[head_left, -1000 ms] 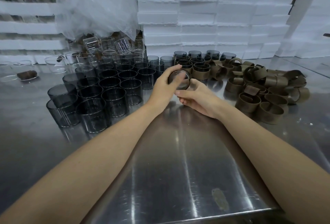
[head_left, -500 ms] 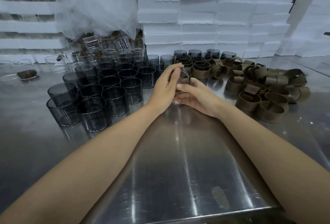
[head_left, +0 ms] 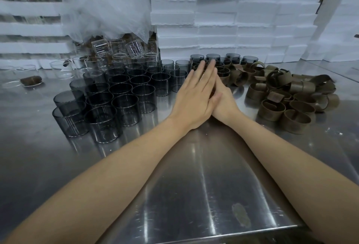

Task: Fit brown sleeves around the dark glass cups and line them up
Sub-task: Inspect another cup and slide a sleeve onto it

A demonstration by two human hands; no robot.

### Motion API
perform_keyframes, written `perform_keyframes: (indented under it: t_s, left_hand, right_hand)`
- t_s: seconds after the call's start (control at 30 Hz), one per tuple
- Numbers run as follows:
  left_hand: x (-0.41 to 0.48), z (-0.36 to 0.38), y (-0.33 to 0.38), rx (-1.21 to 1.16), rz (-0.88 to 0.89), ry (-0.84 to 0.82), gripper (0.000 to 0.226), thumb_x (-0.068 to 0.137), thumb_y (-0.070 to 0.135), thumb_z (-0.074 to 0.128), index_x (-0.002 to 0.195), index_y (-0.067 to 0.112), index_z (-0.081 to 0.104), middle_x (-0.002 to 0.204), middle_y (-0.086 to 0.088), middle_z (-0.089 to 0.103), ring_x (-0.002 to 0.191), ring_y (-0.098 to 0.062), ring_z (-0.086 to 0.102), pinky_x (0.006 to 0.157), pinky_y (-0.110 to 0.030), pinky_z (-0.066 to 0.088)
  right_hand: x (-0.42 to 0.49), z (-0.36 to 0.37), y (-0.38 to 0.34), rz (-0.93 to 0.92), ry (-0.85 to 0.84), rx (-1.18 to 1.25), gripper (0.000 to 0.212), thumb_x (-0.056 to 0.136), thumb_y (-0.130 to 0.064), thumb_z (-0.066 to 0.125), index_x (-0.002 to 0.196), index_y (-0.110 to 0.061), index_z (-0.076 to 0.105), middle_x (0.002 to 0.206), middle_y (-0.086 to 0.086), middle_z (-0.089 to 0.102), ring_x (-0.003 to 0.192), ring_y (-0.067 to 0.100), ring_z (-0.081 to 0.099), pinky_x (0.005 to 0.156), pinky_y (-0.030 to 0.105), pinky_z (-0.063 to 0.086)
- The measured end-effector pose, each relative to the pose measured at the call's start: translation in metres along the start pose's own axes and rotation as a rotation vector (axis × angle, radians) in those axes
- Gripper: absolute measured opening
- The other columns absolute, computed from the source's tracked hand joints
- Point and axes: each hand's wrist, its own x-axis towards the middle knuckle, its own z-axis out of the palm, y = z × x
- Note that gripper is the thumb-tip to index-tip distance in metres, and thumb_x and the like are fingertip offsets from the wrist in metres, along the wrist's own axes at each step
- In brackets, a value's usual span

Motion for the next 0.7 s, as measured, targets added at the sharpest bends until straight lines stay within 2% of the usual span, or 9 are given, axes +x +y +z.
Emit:
perform_keyframes:
  t_s: [0.1,0.17,0.23,0.33,0.43,0.5,0.57,0.63,0.7]
  left_hand:
    - [0.0,0.001,0.001,-0.189,-0.212,0.007,0.063,0.104,0.043,0.025,0.156,0.014,0.009,0.165,-0.005,0.0,0.15,-0.024,0.015,0.111,-0.038,0.035]
    - [-0.002,0.0,-0.002,-0.326,-0.328,0.0,0.061,0.104,0.044,0.026,0.157,0.018,0.009,0.165,-0.005,0.006,0.144,-0.025,0.03,0.102,-0.043,0.041]
    - [-0.003,0.0,-0.006,-0.485,-0.392,0.031,0.058,0.105,0.043,0.025,0.157,0.02,0.013,0.162,-0.004,0.019,0.142,-0.024,0.035,0.106,-0.041,0.035]
    - [0.001,-0.003,-0.011,-0.78,-0.525,0.085,0.053,0.105,0.046,0.022,0.154,0.027,0.023,0.15,0.0,0.044,0.133,-0.014,0.042,0.101,-0.024,0.026]
    - [0.008,-0.002,-0.014,-1.079,-0.726,0.043,0.05,0.104,0.051,0.018,0.145,0.033,0.042,0.131,0.011,0.053,0.122,-0.009,0.047,0.096,-0.017,0.029]
    - [0.01,0.0,-0.015,-1.366,-0.886,-0.036,0.058,0.102,0.058,0.018,0.133,0.027,0.055,0.121,0.003,0.063,0.114,-0.017,0.059,0.096,-0.028,0.045]
    - [0.01,0.003,-0.017,-1.482,-0.954,-0.056,0.066,0.098,0.065,0.017,0.117,0.023,0.064,0.108,-0.004,0.071,0.103,-0.023,0.067,0.095,-0.039,0.053]
    - [0.011,0.006,-0.02,-1.464,-0.962,-0.061,0.075,0.095,0.068,0.015,0.119,0.017,0.064,0.111,-0.01,0.072,0.104,-0.026,0.068,0.099,-0.045,0.051]
    - [0.01,0.004,-0.018,-1.454,-0.887,-0.129,0.081,0.091,0.071,0.017,0.131,0.014,0.058,0.122,-0.013,0.067,0.114,-0.026,0.065,0.103,-0.045,0.048]
  right_hand:
    - [-0.001,0.0,0.005,-0.035,-0.038,-0.031,0.022,0.085,-0.011,0.065,0.096,-0.015,0.047,0.08,-0.013,0.058,0.069,-0.005,0.053,0.063,0.009,0.042]
    - [-0.003,0.001,0.007,-0.035,-0.085,-0.063,0.03,0.078,-0.011,0.069,0.086,-0.017,0.041,0.072,-0.009,0.057,0.064,-0.001,0.053,0.056,0.012,0.04]
    - [-0.004,0.001,0.006,-0.042,-0.122,-0.084,0.036,0.072,-0.013,0.075,0.089,-0.014,0.043,0.073,-0.006,0.06,0.068,0.002,0.056,0.057,0.014,0.04]
    - [-0.004,0.0,0.006,-0.035,-0.142,-0.07,0.043,0.066,-0.006,0.075,0.085,-0.014,0.038,0.069,0.001,0.057,0.06,0.006,0.05,0.053,0.022,0.037]
    - [-0.004,-0.003,0.007,-0.048,-0.173,-0.015,0.044,0.067,0.004,0.068,0.09,-0.013,0.035,0.069,-0.002,0.049,0.059,0.004,0.046,0.056,0.03,0.038]
    - [-0.005,-0.002,0.008,-0.063,-0.181,0.038,0.045,0.069,0.01,0.065,0.094,-0.011,0.034,0.075,0.001,0.049,0.065,0.009,0.048,0.058,0.036,0.039]
    - [-0.004,-0.001,0.008,-0.056,-0.179,0.08,0.046,0.07,0.009,0.063,0.098,-0.016,0.036,0.081,-0.006,0.053,0.071,0.008,0.052,0.063,0.034,0.041]
    - [-0.002,-0.001,0.007,-0.002,-0.171,0.128,0.053,0.066,0.004,0.057,0.107,-0.024,0.04,0.089,-0.016,0.054,0.08,0.005,0.055,0.068,0.031,0.046]
    - [0.002,-0.001,0.009,0.094,-0.129,0.183,0.073,0.063,0.007,0.049,0.129,-0.023,0.038,0.1,-0.013,0.054,0.089,0.007,0.054,0.076,0.034,0.048]
